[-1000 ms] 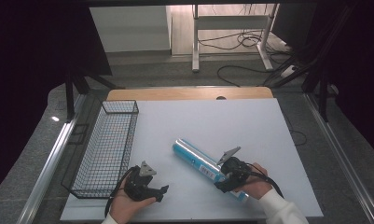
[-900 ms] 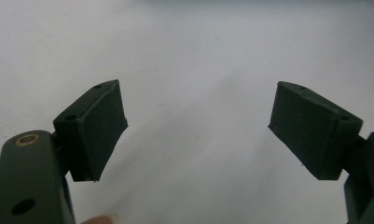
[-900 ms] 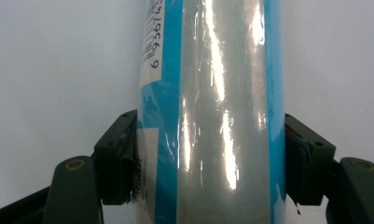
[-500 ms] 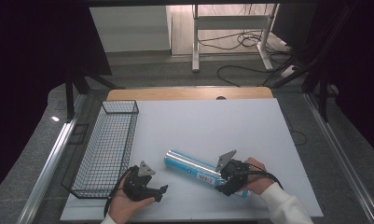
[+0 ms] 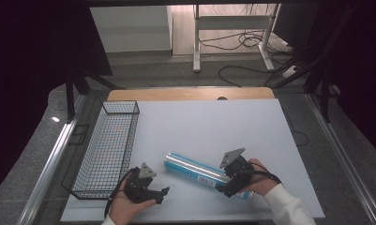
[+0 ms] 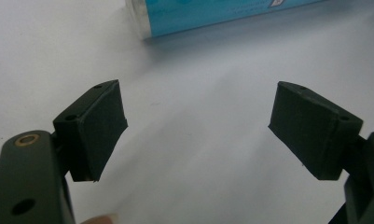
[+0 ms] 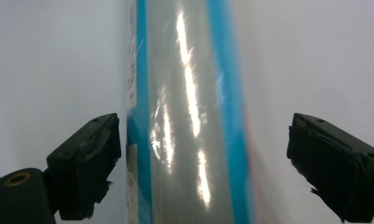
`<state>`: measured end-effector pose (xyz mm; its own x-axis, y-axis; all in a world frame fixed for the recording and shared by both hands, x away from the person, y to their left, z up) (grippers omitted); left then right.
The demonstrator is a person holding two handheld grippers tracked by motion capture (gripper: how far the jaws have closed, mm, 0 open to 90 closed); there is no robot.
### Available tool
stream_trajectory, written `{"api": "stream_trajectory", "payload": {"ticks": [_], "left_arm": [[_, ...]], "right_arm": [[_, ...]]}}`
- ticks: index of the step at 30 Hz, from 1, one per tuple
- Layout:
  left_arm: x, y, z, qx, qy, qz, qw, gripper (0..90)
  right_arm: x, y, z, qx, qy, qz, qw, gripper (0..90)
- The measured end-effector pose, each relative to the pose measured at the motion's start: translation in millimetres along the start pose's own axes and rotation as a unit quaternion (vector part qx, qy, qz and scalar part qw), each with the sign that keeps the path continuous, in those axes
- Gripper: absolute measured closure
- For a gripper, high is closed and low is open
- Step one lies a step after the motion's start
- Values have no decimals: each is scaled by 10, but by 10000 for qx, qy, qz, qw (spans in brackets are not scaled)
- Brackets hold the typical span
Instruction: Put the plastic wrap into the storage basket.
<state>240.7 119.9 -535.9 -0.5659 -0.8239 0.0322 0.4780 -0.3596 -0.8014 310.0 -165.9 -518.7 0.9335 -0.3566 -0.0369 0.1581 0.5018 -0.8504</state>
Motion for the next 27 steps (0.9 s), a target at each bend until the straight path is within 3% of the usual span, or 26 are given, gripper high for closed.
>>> {"api": "stream_trajectory", "payload": {"ticks": [1,4,6,7,8,10,11,13,14,16,19,21,22,23,26,27], "left_arm": [[0,1,1,-5,10,-4,10000,181],[4,-4,4,18,30,-13,10000,181],[9,-13,9,48,36,-24,10000,179],[12,-15,11,56,41,-18,10000,179],[12,-15,11,56,41,-18,10000,179],[18,-19,17,72,77,-17,9999,179],[21,-18,19,85,92,-19,9999,180],[26,-14,23,87,125,-26,9999,180],[31,-2,28,85,161,-29,9998,181],[33,3,32,88,192,-17,9998,183],[56,-1,48,112,250,-25,9996,201],[68,-18,62,148,279,-31,9995,213],[68,-18,62,148,279,-31,9995,217],[79,-31,74,167,317,-49,9993,217],[105,-55,109,233,424,-56,9988,224],[116,-61,125,248,463,-77,9986,223]], "right_arm": [[3,-69,3,243,173,-63,9995,99],[40,-244,-18,756,388,-153,9963,115],[56,-387,-70,1118,628,-203,9915,127],[72,-443,-105,1245,710,-299,9892,133],[72,-443,-105,1245,710,-299,9892,133],[96,-524,-183,1404,912,-459,9848,142],[112,-606,-307,1564,1128,-603,9794,149],[110,-630,-351,1623,1184,-633,9776,152],[108,-681,-470,1786,1336,-700,9723,155],[119,-730,-616,1914,1475,-775,9673,156],[131,-771,-773,1933,1656,-738,9642,161],[159,-794,-873,1995,1817,-826,9593,167],[159,-794,-873,1995,1817,-826,9593,167],[172,-800,-919,2010,1893,-856,9573,168],[209,-813,-1060,2005,2031,-1086,9522,168],[239,-824,-1137,2035,2152,-1204,9475,167]]}}
Point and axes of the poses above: each handheld gripper's, and its own axes: y roughly forward along the jaws, z roughly out of its top, x roughly to its right, the point moved 4 cm from there along y, roughly forward along the jaws, and after that the axes turned 5 degrees about z, right-handed, at the moved point
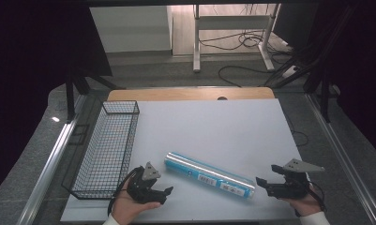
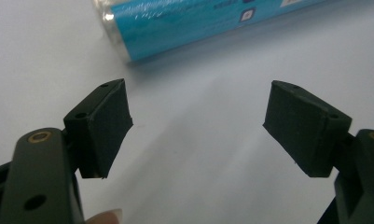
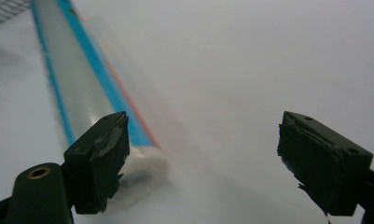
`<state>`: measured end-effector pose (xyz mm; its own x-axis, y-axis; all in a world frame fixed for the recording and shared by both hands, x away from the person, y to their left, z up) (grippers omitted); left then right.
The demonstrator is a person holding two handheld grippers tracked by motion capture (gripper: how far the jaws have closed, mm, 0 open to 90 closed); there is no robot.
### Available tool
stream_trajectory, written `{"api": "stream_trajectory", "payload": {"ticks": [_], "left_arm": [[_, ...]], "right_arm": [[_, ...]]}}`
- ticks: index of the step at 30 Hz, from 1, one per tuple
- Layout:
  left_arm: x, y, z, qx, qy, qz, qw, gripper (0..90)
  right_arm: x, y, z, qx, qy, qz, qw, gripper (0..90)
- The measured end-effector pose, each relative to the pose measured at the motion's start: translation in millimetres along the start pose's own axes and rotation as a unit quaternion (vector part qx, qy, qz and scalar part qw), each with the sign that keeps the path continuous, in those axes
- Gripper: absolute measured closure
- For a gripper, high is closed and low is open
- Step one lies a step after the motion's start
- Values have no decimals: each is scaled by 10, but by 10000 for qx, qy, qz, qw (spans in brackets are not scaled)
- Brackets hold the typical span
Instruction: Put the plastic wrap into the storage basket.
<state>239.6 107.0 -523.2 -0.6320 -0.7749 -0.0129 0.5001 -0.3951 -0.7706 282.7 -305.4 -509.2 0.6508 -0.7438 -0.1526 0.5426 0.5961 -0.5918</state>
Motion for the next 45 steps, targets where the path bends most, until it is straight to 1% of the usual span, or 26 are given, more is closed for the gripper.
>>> {"api": "stream_trajectory", "payload": {"ticks": [1,3,5,7,8,9,11,12,14,15,16,17,18,23,27,29,31,34,35,38,39,40,41,42,43,45], "left_arm": [[6,-5,21,16,61,-5,10000,223],[23,-8,69,76,147,-10,9999,222],[51,-6,148,142,319,-30,9994,217],[82,2,239,231,484,-38,9986,208],[113,13,325,304,639,-65,9975,205],[113,13,325,304,639,-65,9975,204],[165,49,431,324,887,-171,9954,201],[179,67,465,325,961,-182,9947,198],[208,115,567,288,1226,-232,9918,198],[216,137,616,269,1379,-310,9896,198],[235,185,708,277,1529,-413,9870,200],[235,185,708,277,1529,-413,9870,203],[242,202,742,264,1591,-464,9858,203],[310,350,968,114,2076,-865,9743,205],[358,468,1104,6,2252,-1102,9681,205],[377,533,1175,-131,2423,-1219,9624,206],[394,588,1228,-218,2504,-1308,9590,206],[441,670,1275,-330,2666,-1458,9521,196],[461,695,1281,-370,2739,-1482,9496,196],[519,758,1284,-473,2992,-1553,9403,186],[528,773,1287,-527,3094,-1551,9367,183],[543,805,1287,-579,3150,-1622,9333,183],[543,805,1287,-579,3150,-1622,9333,181],[551,828,1281,-624,3157,-1629,9327,181],[555,864,1271,-701,3205,-1645,9302,177],[558,924,1256,-814,3277,-1612,9274,167]], "right_arm": [[0,0,0,0,0,0,10000,167],[57,-24,-26,74,139,-139,9998,167],[118,-34,-49,101,299,-268,9991,167],[164,-24,-75,34,370,-396,9985,167],[193,-7,-96,-39,388,-461,9982,168],[193,-7,-96,-39,388,-461,9982,168],[208,3,-107,-94,418,-526,9977,168],[225,3,-113,-122,420,-559,9975,168],[233,2,-116,-123,439,-571,9973,169],[240,-1,-117,-125,458,-574,9972,171],[254,-6,-120,-116,480,-600,9970,172],[254,-6,-120,-116,480,-600,9970,172],[260,-7,-121,-118,488,-615,9968,173],[265,11,-138,-196,478,-595,9969,181],[275,23,-145,-232,460,-597,9969,183],[297,16,-155,-237,508,-612,9965,183],[309,12,-159,-231,527,-622,9964,183],[336,1,-168,-213,581,-666,9959,183],[342,-2,-170,-216,587,-676,9957,183],[362,-5,-177,-255,630,-743,9949,184],[373,-6,-185,-290,673,-775,9943,187],[381,-4,-192,-334,694,-794,9939,189],[381,-4,-192,-334,694,-794,9939,189],[383,-1,-197,-365,724,-813,9934,189],[388,2,-203,-385,734,-824,9931,190],[395,9,-211,-413,745,-834,9929,192]]}}
Point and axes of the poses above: each handheld gripper's, and its own axes: y roughly forward along the jaws, z roughly out of its top, x roughly to its right, the point moved 4 cm from there along y, roughly forward along the jaws, and after that the axes turned 5 degrees about z, right-handed, at the moved point
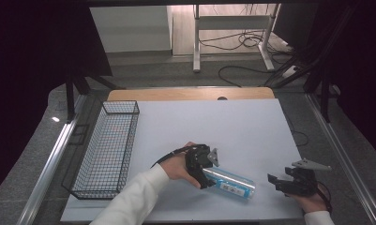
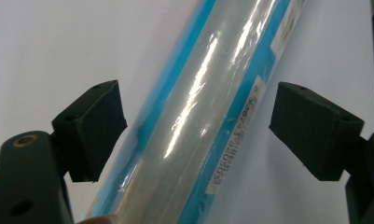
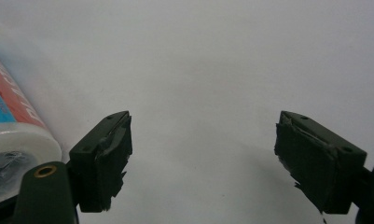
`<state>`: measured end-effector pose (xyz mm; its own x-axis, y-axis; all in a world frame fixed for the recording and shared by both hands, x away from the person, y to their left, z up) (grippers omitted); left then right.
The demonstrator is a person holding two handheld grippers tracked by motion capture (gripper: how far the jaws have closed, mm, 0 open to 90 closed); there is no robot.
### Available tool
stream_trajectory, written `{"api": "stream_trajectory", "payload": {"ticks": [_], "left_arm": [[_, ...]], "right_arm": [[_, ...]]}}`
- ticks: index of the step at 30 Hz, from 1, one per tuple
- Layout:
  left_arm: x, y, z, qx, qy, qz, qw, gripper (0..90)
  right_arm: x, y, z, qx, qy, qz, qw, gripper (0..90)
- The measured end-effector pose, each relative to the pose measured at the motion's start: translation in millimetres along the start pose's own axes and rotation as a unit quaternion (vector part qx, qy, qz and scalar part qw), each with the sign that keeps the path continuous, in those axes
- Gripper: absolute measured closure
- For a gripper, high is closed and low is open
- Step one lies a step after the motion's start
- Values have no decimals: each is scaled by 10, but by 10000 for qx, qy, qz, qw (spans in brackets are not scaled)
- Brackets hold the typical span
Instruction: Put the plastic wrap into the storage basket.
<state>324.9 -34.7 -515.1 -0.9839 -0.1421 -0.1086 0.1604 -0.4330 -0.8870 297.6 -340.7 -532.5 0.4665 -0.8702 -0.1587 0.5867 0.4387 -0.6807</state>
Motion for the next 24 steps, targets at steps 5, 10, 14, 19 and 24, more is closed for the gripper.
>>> {"api": "stream_trajectory", "payload": {"ticks": [5,10,14,19,24], "left_arm": [[8,109,21,-127,187,-46,9997,149],[39,227,32,-426,400,63,9983,150],[15,236,42,-471,406,40,9981,173],[-4,239,44,-492,428,-65,9979,180],[-18,244,41,-466,433,-125,9979,182]], "right_arm": [[1,5,-1,-22,33,-1,10000,195],[9,12,-12,-73,84,-29,9999,198],[25,11,-14,-70,127,-56,9999,202],[28,11,-19,-73,135,-56,9999,202],[29,18,-19,-76,126,-59,9999,202]]}}
Point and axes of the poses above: each handheld gripper's, and its own axes: y roughly forward along the jaws, z roughly out of its top, x roughly to its right, the point moved 4 cm from there along y, roughly forward along the jaws, and after that the axes turned 5 degrees about z, right-handed, at the moved point
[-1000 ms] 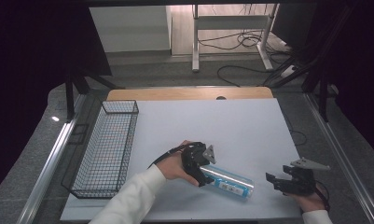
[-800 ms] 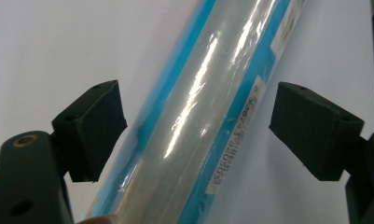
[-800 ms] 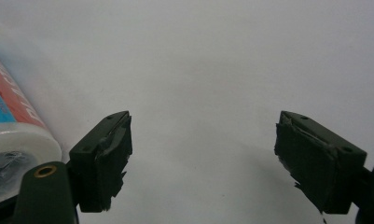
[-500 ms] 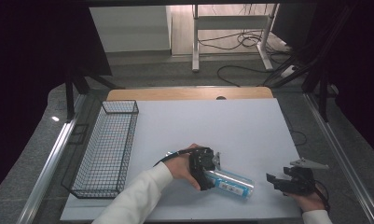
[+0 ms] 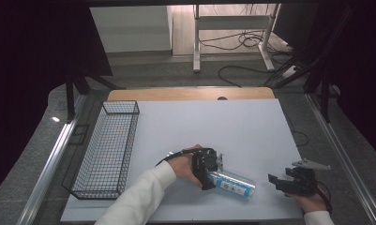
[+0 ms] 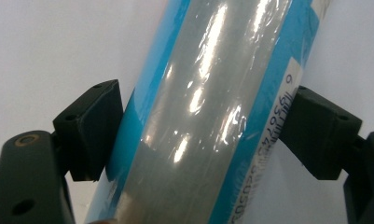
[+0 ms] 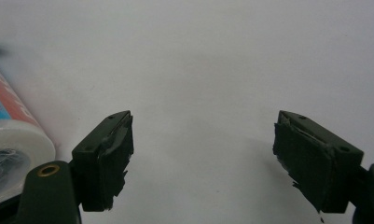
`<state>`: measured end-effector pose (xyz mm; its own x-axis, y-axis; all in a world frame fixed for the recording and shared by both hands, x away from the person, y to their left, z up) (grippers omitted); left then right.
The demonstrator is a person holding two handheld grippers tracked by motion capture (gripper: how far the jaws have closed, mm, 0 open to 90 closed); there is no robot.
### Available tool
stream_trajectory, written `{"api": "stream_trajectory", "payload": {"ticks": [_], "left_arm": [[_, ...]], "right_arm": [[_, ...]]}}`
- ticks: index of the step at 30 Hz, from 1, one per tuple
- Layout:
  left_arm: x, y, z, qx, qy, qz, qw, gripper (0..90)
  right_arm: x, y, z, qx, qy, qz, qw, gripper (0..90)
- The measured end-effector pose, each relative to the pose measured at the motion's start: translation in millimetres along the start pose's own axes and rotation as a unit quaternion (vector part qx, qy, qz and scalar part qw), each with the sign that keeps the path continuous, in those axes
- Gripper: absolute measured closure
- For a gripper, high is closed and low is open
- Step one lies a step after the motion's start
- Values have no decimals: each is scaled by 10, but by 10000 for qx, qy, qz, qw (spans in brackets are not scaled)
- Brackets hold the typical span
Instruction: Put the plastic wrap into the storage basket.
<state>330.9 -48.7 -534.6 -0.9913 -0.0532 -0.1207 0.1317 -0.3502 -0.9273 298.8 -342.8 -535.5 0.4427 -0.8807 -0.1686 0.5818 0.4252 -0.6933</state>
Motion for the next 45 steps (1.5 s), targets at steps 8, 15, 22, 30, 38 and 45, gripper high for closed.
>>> {"api": "stream_trajectory", "payload": {"ticks": [8,15,22,30,38,45], "left_arm": [[-20,18,-1,50,-74,-70,9999,176],[-16,13,-6,70,64,-36,9999,190],[1,-15,-7,79,85,-10,9999,232],[-57,-85,-51,69,-354,-69,9993,315],[-57,-180,-64,34,-634,-118,9979,317],[-85,-380,-113,140,-1241,-110,9921,317]], "right_arm": [[-2,9,-1,2,-3,-12,10000,202],[3,2,-2,-3,10,-36,10000,204],[10,-9,5,34,33,-47,10000,210],[22,-19,11,83,46,-78,9999,213],[30,-29,16,111,65,-107,9999,214],[39,-38,17,120,102,-127,9998,216]]}}
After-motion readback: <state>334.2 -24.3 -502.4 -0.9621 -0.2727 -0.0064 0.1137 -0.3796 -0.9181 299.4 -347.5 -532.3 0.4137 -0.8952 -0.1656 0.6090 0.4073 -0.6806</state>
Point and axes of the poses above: each handheld gripper's, and its own axes: y roughly forward along the jaws, z roughly out of its top, x roughly to its right, the point moved 4 cm from there along y, roughly forward along the jaws, and after that the axes turned 5 degrees about z, right-handed, at the moved point
